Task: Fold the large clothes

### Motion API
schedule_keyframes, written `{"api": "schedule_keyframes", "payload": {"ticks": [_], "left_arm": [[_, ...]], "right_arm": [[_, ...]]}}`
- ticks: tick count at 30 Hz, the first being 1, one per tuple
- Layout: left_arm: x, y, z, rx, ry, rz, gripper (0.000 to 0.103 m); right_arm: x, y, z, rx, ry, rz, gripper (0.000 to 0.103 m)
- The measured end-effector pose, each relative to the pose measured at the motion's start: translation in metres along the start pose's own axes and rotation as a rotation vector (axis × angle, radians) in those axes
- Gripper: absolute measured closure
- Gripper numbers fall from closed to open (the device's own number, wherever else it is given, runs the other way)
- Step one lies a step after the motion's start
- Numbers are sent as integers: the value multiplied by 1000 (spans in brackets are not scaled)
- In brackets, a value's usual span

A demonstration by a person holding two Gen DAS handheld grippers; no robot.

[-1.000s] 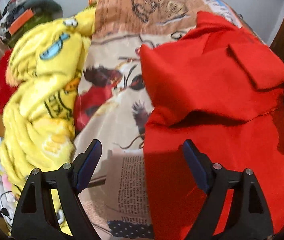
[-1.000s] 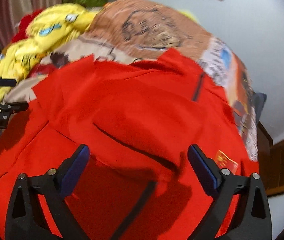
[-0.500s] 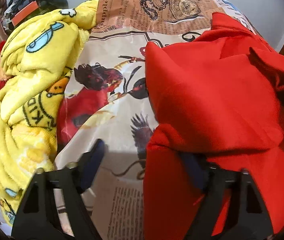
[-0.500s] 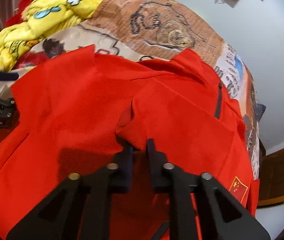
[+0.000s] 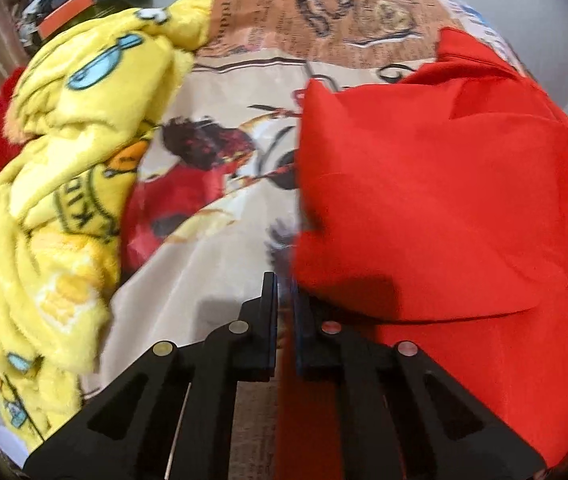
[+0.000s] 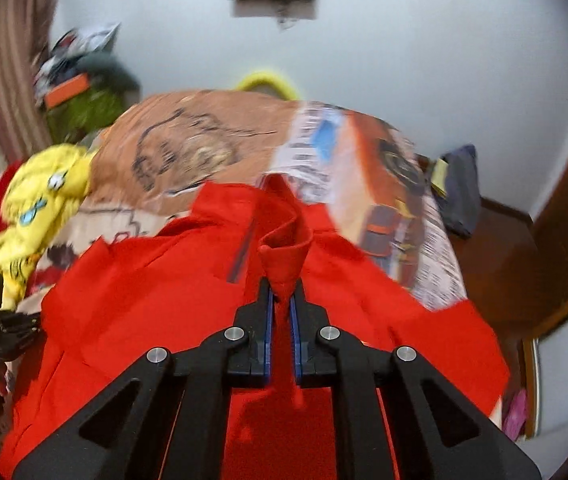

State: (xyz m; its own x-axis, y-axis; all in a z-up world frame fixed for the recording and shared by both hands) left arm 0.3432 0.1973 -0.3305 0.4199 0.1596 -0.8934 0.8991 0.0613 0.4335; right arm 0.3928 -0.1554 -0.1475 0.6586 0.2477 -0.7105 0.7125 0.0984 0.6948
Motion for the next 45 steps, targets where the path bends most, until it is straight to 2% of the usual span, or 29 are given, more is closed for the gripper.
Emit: {"api": "schedule_keyframes", "payload": {"ticks": [3,8,13,18,21,23,25,28,35,37,41,45], "left_arm": [[5,-4,-11,-21,38,-21,96],[15,-12,-25,-68,20,-58,96],[11,-14,-19,-25,22,-76,96],[-2,-13,-7,9,5,-74,96],[-16,-6,3,40,9,-53,93],[-25,-2,10,62,11,-36,86],[-41,6,19,93,15,-1,65],[-63,21,34,130,25,68,44],[-103,57,74,195,-2,167,22],[-112,68,89,212,-21,197,18],[-114,82,114,225,-67,209,15],[-100,90,141,237,-118,183,15]], "right_arm": [[-7,-8,29,64,-6,-13,97],[3,-40,62,144,-7,-95,97],[23,-78,79,225,39,-219,96],[31,-100,93,304,77,-322,95],[28,-109,98,305,71,-372,89],[21,-110,97,286,70,-380,75],[11,-108,99,264,58,-361,64],[-6,-99,105,247,59,-309,56],[-42,-65,146,350,61,-159,37],[-46,-57,163,387,51,-126,35],[-40,-55,190,451,4,-112,35],[-8,-68,220,539,-17,-168,35]]}}
Point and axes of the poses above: each gripper's, at about its wrist camera, not at the fingertips, and x roughly the way its jaws point, z to its right, y to its top, the point moved 3 cm from there along x, roughly the way its jaws point, and after that the axes turned 10 degrees about x, right-handed, at the moved point
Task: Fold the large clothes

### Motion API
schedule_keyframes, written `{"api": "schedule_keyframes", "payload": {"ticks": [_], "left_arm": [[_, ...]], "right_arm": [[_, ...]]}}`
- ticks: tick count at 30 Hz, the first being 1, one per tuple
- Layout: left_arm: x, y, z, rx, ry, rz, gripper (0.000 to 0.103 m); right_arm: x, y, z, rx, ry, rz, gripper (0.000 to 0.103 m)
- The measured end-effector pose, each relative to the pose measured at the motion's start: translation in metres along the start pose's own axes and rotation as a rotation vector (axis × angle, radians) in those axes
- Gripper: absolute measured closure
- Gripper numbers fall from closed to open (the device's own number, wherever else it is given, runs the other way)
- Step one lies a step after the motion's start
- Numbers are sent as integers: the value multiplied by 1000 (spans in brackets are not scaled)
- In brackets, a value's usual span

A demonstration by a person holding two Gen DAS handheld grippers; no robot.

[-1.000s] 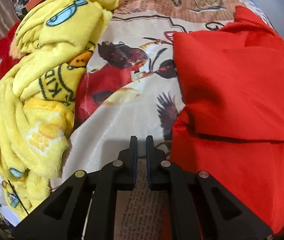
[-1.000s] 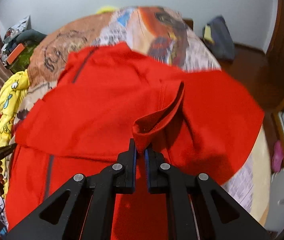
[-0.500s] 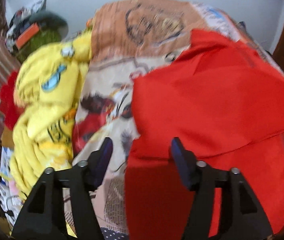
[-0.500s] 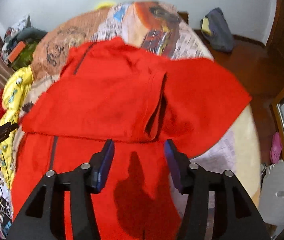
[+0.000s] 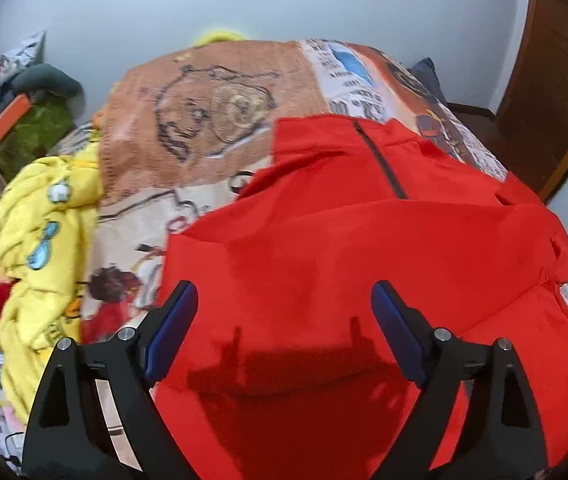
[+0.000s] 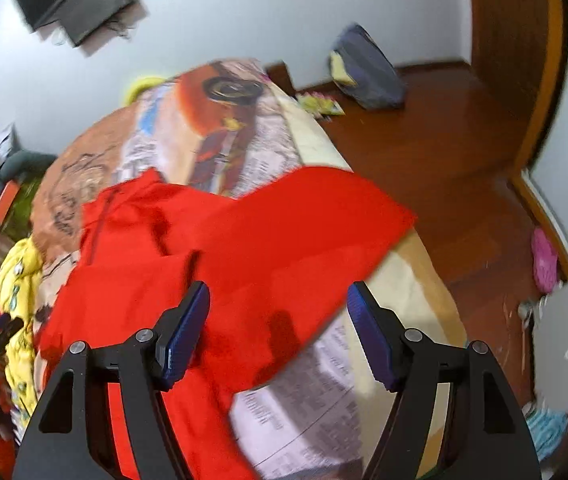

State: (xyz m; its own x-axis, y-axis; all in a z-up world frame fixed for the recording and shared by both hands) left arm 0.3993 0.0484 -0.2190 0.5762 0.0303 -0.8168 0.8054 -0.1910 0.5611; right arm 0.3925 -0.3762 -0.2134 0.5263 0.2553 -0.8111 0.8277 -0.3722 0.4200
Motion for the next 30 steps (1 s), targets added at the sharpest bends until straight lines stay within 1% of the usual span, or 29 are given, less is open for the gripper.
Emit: {"api": "schedule_keyframes", "payload": {"ticks": [4,7,9,12,13,14,15,17,18,20,22,24,27,30], "left_arm": [[23,-1,20,23,-14,-37,15],[39,-5,28,30,-27,-66,15],[48,-6,31,28,-31,-82,15],[58,-8,32,18,-35,-97,15],[61,-8,33,12,-37,-101,15],[64,-8,33,7,-40,-104,15],[66,-8,33,1,-43,-108,15],[70,-9,33,-5,-48,-116,15],[73,-10,34,-6,-49,-121,15],[76,-11,35,-7,-51,-128,14],[76,-13,35,-15,-57,-126,14],[76,-15,34,-27,-65,-132,14],[72,-19,35,-26,-72,-137,14],[62,-23,39,17,-39,-128,15]], "right_arm": [[34,7,31,128,9,-62,35],[51,13,45,205,57,-96,35],[60,16,50,236,81,-109,35],[70,23,51,252,92,-90,35],[73,25,49,246,85,-79,39],[74,27,48,238,72,-71,45],[76,28,47,231,54,-65,48],[80,32,45,211,24,-48,70],[80,34,44,199,7,-36,75],[78,38,44,193,14,-21,93],[71,43,43,187,12,4,93],[58,47,36,150,-3,49,94],[22,54,22,99,15,133,94],[-15,57,1,41,41,207,95]]}}
Point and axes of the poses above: each gripper's, at about its wrist camera, not at the fingertips, and x roughly the way its jaws point, z to its right, y to its top, the point moved 3 cm from there along x, roughly the way its jaws point, and after that the axes turned 10 degrees about x, right-handed, at the moved point
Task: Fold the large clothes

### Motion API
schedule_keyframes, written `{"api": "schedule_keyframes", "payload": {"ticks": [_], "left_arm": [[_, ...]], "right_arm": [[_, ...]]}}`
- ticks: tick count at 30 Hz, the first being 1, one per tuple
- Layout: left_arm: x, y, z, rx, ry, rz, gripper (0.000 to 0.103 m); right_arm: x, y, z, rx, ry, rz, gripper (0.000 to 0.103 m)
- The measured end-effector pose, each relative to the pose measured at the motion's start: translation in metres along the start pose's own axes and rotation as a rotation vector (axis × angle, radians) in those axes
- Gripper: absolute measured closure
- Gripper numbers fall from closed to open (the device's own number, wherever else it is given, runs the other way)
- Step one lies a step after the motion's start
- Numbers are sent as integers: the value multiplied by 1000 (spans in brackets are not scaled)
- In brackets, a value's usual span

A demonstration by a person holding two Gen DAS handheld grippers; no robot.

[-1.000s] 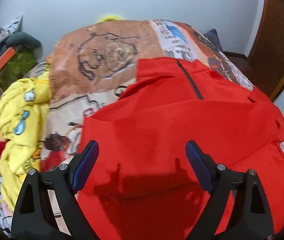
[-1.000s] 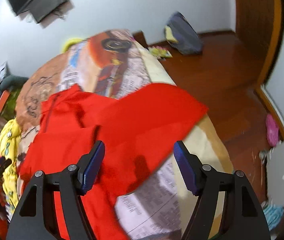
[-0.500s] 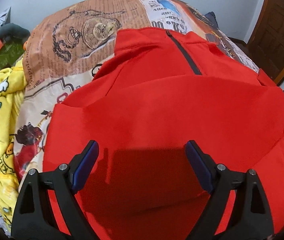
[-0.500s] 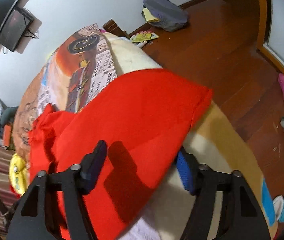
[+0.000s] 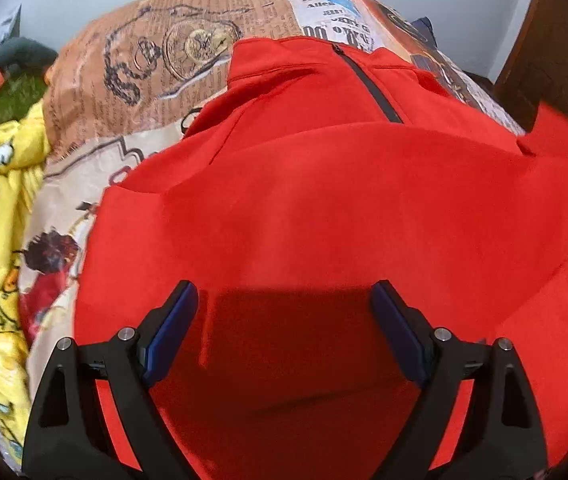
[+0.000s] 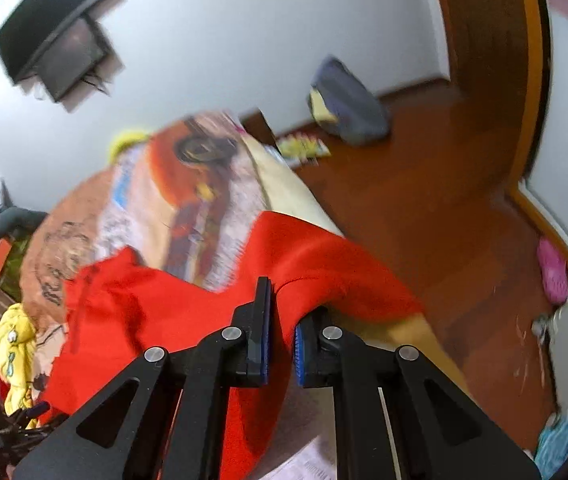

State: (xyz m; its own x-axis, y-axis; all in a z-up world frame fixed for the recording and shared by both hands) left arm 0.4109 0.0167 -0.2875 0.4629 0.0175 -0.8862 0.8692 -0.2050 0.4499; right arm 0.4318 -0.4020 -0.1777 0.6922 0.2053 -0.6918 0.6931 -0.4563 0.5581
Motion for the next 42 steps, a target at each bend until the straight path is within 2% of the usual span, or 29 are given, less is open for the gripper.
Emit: {"api": "schedule_keyframes", "payload": {"ticks": [6,11,14,18,21,24,28,30,32,34,36,40,42], "left_arm": [[-30,-10,2,16,-17,40,14],[-56,-15,-5,3,-7,81,14],[-69,-21,-11,0,10,98,14],[-80,-33,-20,6,35,103,14],[-84,-44,-27,10,42,98,14],[-85,-56,-31,20,48,81,14],[-84,-65,-30,36,52,63,14],[-83,-64,-27,44,45,60,14],[-85,-60,-21,61,40,64,15],[-88,-51,-11,83,37,78,15],[-94,-36,4,113,25,104,15],[-106,-4,41,185,0,163,14],[-109,14,65,231,-29,188,14]], "right_arm": [[-58,-8,-63,-168,83,85,95],[-69,-41,-121,-319,155,57,95],[-58,-71,-148,-404,174,-4,95],[-24,-125,-171,-487,173,-137,95],[2,-163,-174,-495,172,-274,95],[29,-191,-172,-497,128,-370,91],[47,-205,-163,-445,90,-471,90],[41,-203,-160,-430,104,-492,79],[32,-199,-161,-416,134,-526,62],[20,-195,-157,-404,160,-523,61],[4,-186,-149,-397,170,-479,60],[-30,-164,-120,-417,95,-284,58],[-39,-155,-101,-425,42,-230,56]]}}
Point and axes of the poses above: each gripper's, at about its wrist camera, not at the fingertips, and x roughly the way its jaws point, z to its right, y to its top, the point moved 3 cm from there along x, roughly the way its jaws point, and after that the axes turned 10 degrees about x, right-handed, at the moved point
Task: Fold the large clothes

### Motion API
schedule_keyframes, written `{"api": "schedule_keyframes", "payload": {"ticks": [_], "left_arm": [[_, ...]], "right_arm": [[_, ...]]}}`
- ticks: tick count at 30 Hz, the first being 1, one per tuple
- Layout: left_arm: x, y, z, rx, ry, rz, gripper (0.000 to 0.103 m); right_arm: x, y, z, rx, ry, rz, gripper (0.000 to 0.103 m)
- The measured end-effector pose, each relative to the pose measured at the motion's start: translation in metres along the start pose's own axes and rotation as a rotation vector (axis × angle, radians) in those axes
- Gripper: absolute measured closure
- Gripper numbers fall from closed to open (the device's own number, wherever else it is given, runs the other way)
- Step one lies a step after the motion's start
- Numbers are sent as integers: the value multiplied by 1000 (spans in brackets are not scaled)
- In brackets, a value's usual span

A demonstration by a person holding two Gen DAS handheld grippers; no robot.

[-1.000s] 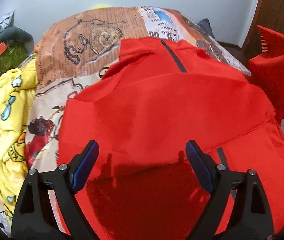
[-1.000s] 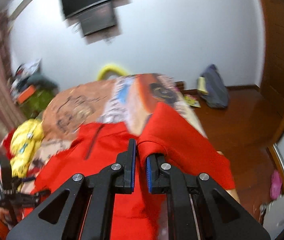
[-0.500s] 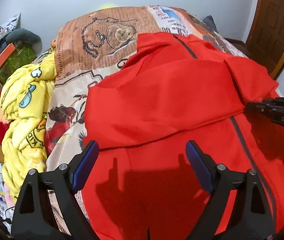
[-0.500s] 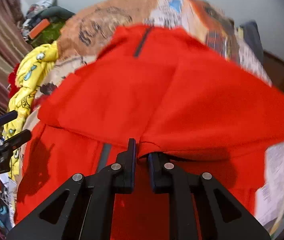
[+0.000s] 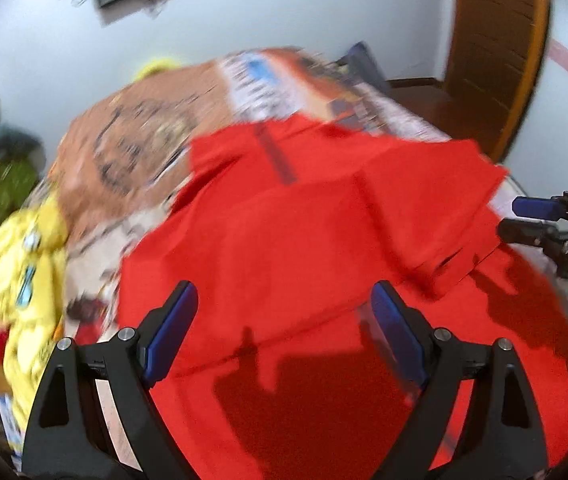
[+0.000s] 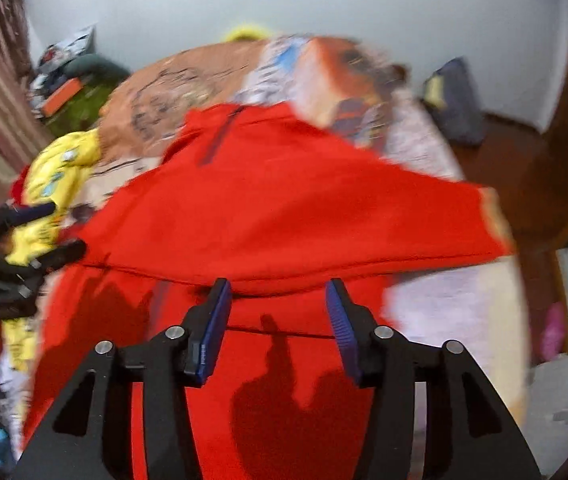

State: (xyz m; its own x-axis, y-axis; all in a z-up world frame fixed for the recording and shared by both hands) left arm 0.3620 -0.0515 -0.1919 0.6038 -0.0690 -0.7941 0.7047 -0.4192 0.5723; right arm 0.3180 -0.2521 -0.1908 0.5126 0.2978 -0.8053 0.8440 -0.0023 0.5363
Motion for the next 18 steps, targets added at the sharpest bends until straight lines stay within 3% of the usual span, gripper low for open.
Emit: {"api": "schedule_keyframes", "payload": {"ticks": [8,13,15,18], "left_arm": [[36,60,97,213,-147,24,15],[81,70,146,319,-175,-60,33],[97,73,155,333,-166,-79,34],[118,76,162,325,-181,-104,46]], "right_arm": [[-11,-12,72,152,-70,2,56],[-12,-23,101,235,-79,-14,56],[-13,-27,107,250,-77,-15,56],[-13,-31,110,263,-69,-18,56]]}}
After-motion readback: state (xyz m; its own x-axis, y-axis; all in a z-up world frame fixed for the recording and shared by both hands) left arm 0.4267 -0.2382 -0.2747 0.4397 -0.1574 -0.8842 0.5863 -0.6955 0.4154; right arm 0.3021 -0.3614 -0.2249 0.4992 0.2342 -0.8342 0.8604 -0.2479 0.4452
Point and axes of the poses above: each gripper's, at about its wrist camera, not at the fingertips, and x roughly the way its jaws point, z to its right, y to its top, the point moved 3 cm from there along x, roughly the way its jaws point, and after that the axes turned 10 degrees about x, right-handed, at the moved point
